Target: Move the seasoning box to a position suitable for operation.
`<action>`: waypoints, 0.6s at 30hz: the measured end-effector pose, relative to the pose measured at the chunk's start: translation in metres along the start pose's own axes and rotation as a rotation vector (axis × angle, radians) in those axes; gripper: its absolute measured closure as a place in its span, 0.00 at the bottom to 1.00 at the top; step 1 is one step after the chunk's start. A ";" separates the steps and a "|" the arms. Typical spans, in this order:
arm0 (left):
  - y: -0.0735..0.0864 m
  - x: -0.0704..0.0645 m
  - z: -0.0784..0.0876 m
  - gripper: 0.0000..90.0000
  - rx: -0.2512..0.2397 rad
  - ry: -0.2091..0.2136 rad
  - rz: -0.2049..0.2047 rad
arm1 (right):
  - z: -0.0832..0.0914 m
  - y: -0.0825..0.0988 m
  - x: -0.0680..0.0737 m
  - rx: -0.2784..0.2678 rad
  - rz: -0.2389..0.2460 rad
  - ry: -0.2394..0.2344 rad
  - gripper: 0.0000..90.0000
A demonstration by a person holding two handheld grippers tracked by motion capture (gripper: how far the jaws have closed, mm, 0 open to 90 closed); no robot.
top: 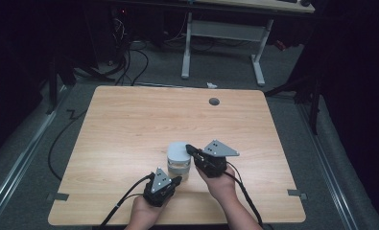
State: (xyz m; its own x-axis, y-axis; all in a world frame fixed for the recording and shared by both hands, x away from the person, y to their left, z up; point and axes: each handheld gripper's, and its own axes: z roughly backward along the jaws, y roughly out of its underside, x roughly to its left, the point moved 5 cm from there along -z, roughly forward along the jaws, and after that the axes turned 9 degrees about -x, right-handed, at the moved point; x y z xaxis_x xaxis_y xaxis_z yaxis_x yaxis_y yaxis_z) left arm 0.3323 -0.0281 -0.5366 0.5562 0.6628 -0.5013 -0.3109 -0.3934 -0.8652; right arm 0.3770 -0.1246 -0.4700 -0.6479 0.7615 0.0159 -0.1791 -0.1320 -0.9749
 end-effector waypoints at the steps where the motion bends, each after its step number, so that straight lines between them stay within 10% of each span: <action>1: 0.000 0.000 0.000 1.00 -0.001 -0.001 0.001 | 0.001 0.004 0.002 0.008 0.003 -0.005 1.00; 8: -0.012 0.004 0.014 0.97 0.012 0.008 0.015 | 0.014 0.000 -0.006 -0.011 0.003 0.018 0.99; 14: -0.032 0.042 0.037 0.90 -0.010 -0.082 0.023 | 0.035 0.010 -0.036 -0.003 -0.015 0.099 0.99; 18: -0.055 0.095 0.051 0.75 -0.064 -0.246 -0.131 | 0.057 0.032 -0.068 0.033 -0.046 0.189 0.98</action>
State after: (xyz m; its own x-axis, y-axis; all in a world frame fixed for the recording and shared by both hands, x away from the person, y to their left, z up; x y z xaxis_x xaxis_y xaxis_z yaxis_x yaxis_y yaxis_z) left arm 0.3630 0.0887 -0.5376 0.3820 0.8422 -0.3805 -0.1949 -0.3290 -0.9240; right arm 0.3734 -0.2169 -0.4898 -0.4881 0.8726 0.0156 -0.2317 -0.1123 -0.9663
